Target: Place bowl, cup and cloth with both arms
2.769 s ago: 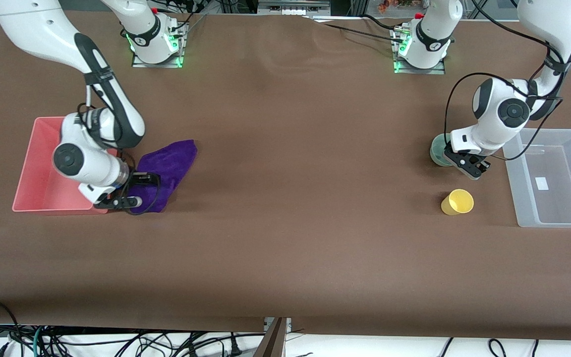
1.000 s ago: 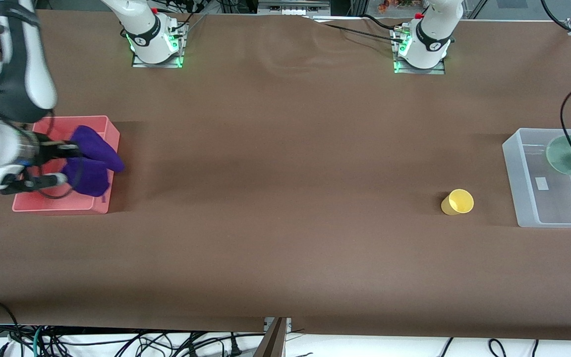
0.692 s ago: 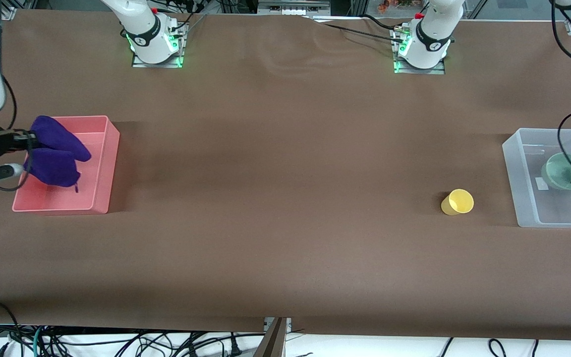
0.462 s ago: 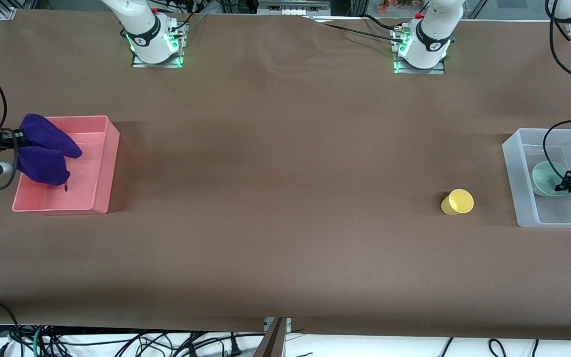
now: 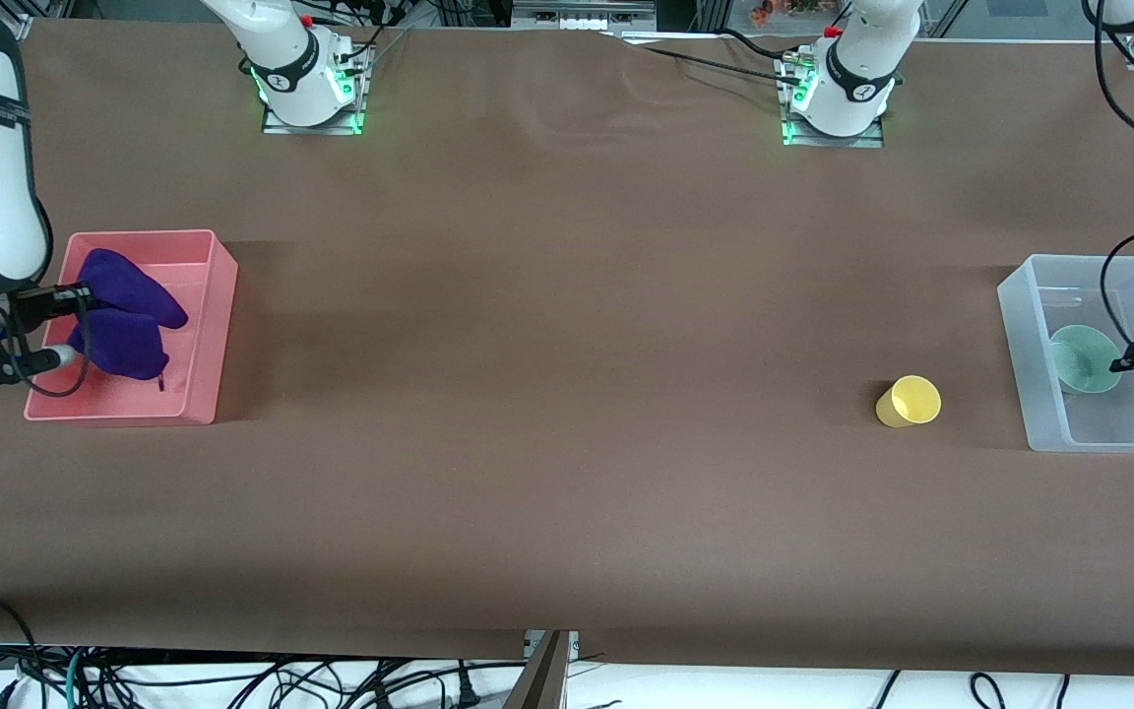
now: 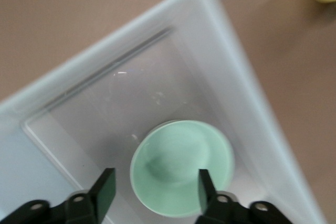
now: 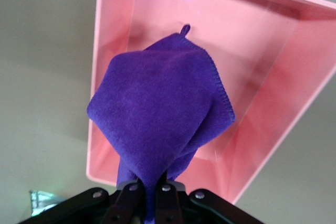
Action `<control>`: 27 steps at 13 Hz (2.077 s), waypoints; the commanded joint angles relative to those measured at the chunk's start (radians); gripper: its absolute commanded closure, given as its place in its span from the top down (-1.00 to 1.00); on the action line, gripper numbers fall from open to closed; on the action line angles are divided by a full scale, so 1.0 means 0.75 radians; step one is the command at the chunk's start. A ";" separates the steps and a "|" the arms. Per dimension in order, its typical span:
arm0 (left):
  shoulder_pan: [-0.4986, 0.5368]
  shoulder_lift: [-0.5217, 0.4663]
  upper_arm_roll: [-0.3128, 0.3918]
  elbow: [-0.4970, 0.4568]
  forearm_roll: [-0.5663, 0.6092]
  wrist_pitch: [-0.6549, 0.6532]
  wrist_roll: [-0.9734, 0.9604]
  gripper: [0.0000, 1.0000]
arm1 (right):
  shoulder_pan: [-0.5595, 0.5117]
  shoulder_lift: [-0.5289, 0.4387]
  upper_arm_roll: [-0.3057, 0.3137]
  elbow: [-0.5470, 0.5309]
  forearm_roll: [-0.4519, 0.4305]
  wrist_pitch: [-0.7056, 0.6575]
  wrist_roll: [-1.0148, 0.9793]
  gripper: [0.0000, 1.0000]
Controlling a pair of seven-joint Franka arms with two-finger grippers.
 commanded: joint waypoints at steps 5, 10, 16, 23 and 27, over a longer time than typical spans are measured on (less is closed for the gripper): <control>-0.414 -0.212 0.018 -0.063 -0.004 -0.233 -0.503 1.00 | -0.013 0.029 -0.001 -0.207 0.014 0.269 0.005 -1.00; -0.539 -0.126 0.020 -0.260 0.008 0.153 -0.651 1.00 | -0.015 0.113 -0.003 -0.260 0.014 0.447 0.005 -0.70; -0.550 -0.122 0.012 -0.531 -0.006 0.452 -0.720 -0.67 | -0.007 -0.016 0.017 0.035 0.055 0.032 0.043 1.00; -0.543 -0.228 0.010 -0.486 0.006 0.343 -0.700 -1.00 | -0.004 -0.234 0.307 0.459 0.039 -0.512 0.350 1.00; -0.519 -0.265 0.065 -0.227 0.035 -0.032 -0.500 -1.00 | -0.004 -0.292 0.303 0.543 0.006 -0.555 0.336 1.00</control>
